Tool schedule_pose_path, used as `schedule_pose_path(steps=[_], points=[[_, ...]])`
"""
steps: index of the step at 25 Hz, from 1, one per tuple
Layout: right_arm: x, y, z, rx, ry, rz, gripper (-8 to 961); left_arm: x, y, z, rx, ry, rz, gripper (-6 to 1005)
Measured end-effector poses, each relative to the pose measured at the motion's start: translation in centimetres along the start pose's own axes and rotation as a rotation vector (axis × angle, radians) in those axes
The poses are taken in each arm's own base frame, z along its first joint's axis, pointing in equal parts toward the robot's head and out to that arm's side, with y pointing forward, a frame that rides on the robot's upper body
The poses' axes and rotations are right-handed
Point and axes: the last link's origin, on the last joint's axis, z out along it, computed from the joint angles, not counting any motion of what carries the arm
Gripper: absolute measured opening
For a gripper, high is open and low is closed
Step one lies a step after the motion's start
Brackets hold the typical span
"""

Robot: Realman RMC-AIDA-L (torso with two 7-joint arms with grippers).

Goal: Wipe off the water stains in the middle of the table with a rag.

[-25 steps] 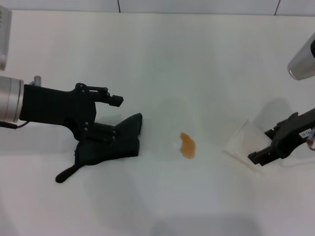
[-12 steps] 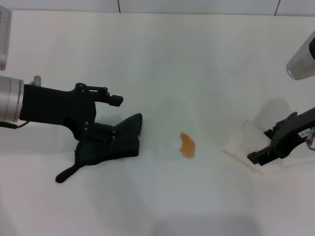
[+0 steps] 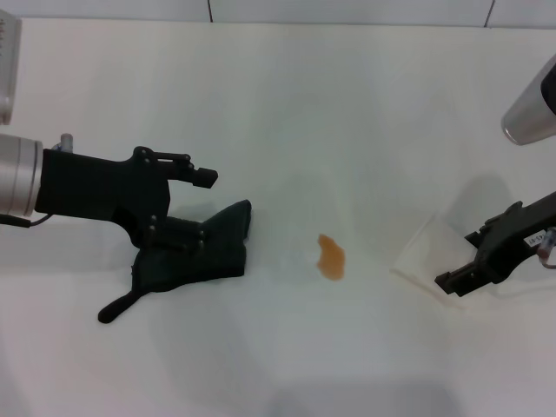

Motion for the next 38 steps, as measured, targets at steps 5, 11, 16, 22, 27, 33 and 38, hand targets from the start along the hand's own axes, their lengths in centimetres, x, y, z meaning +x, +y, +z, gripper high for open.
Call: schedule_pose_path(steps=[5, 11, 16, 22, 27, 33, 38], points=[[0.0, 0.0, 0.1, -0.001, 0.001, 0.004, 766, 0.0, 0.0, 0.0, 0.001, 0.0, 0.0, 817], [0.0, -0.1, 0.3, -0.008, 0.009, 0.007, 765, 0.0, 0.0, 0.0, 0.002, 0.0, 0.0, 816], [-0.2, 0.2, 0.4, -0.009, 0.009, -0.007, 764, 0.0, 0.0, 0.0, 0.002, 0.0, 0.0, 816], [-0.5, 0.2, 0.3, -0.008, 0.007, -0.017, 740, 0.0, 0.0, 0.0, 0.003, 0.0, 0.0, 817], [-0.6, 0.2, 0.2, -0.007, 0.006, -0.02, 698, 0.0, -0.1, 0.0, 0.005, -0.001, 0.0, 817], [-0.9, 0.2, -0.1, 0.004, -0.008, -0.029, 657, 0.0, -0.1, 0.0, 0.007, -0.001, 0.0, 816], [-1.7, -0.1, -1.2, 0.036, -0.052, -0.044, 628, 0.0, -0.1, 0.0, 0.009, -0.001, 0.0, 816]])
